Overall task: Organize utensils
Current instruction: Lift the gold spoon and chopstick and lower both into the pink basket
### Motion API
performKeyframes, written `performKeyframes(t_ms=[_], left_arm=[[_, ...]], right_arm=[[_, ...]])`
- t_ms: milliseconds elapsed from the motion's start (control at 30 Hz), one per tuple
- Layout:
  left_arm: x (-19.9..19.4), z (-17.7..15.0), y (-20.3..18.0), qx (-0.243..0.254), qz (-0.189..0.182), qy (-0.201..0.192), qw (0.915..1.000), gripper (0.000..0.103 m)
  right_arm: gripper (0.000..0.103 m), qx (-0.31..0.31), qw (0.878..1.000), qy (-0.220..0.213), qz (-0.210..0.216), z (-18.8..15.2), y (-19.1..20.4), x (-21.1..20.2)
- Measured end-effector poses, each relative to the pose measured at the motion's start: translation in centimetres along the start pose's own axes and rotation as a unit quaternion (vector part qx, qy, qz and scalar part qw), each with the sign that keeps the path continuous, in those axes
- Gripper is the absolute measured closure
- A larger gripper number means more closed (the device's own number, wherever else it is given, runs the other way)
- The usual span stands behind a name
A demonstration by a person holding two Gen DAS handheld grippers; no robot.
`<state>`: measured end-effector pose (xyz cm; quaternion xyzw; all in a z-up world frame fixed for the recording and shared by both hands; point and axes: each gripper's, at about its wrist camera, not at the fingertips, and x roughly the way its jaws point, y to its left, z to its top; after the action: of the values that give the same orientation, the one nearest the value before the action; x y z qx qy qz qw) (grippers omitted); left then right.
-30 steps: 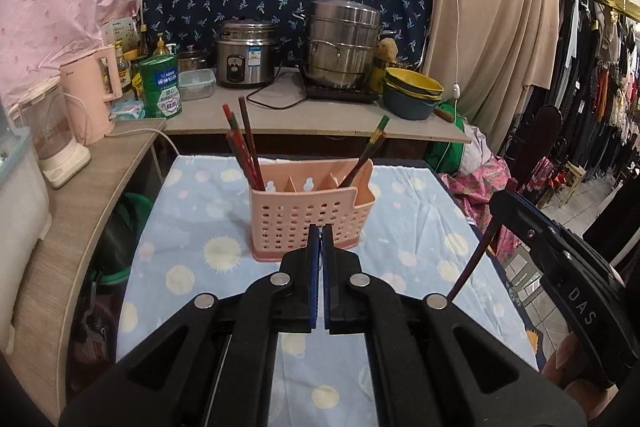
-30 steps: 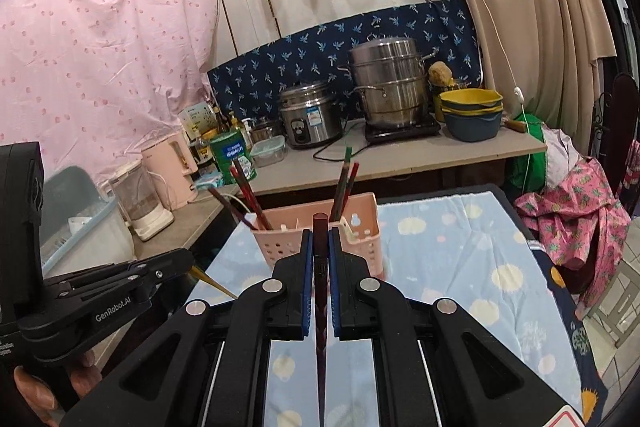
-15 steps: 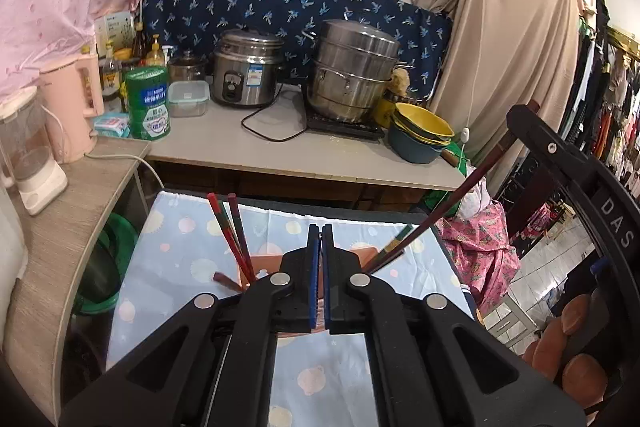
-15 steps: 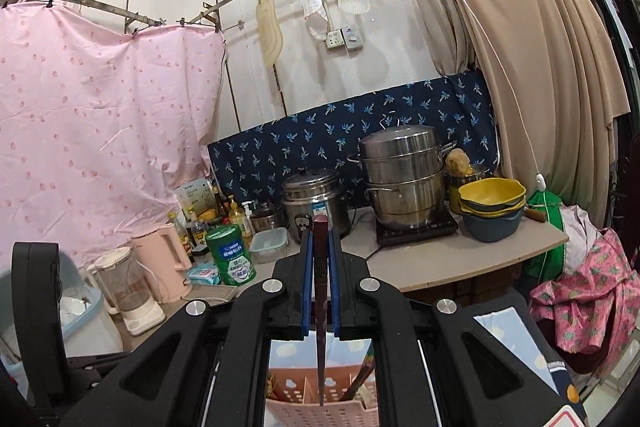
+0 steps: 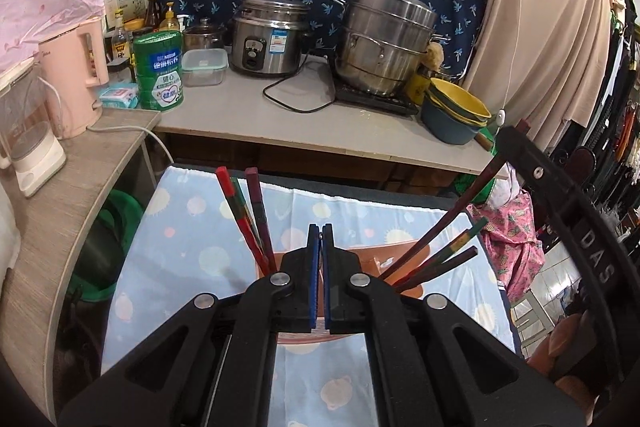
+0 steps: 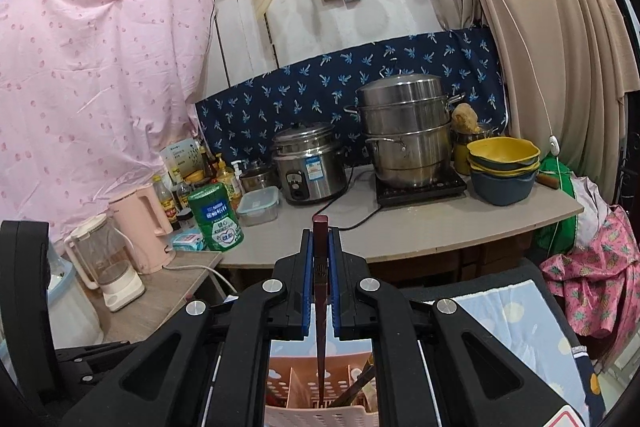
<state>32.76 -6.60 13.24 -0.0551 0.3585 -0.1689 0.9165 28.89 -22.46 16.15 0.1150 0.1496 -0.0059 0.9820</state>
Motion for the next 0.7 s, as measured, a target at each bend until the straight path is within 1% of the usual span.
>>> performKeyframes(t_ms=[200, 300, 400, 500, 567, 700], left_arm=[[0.5, -0.1, 0.0, -0.001, 0.005, -0.003, 1.0, 0.101], [0.6, 0.0, -0.1, 0.001, 0.016, -0.007, 0.9998, 0.096], [0.4, -0.1, 0.0, -0.001, 0.017, -0.007, 0.9998, 0.094], [0.2, -0.3, 0.0, 0.001, 0.021, -0.007, 0.9998, 0.094], [0.1, -0.5, -0.2, 0.004, 0.027, -0.008, 0.9996, 0.093], [-0.7, -1.0, -0.6, 0.013, 0.041, -0.013, 0.999, 0.087]], right_arm=[[0.095, -0.012, 1.0, 0.024, 0.001, -1.3, 0.4, 1.5], [0.091, -0.016, 1.0, 0.027, -0.001, -1.7, 0.5, 1.7], [0.09, -0.012, 0.999, 0.03, 0.0, -1.8, 0.3, 1.6], [0.085, -0.009, 1.0, 0.029, 0.001, -1.8, 0.2, 1.2], [0.083, -0.01, 1.0, 0.03, 0.002, -1.9, 0.2, 0.9], [0.082, -0.01, 0.999, 0.036, 0.002, -2.5, 0.1, 0.0]])
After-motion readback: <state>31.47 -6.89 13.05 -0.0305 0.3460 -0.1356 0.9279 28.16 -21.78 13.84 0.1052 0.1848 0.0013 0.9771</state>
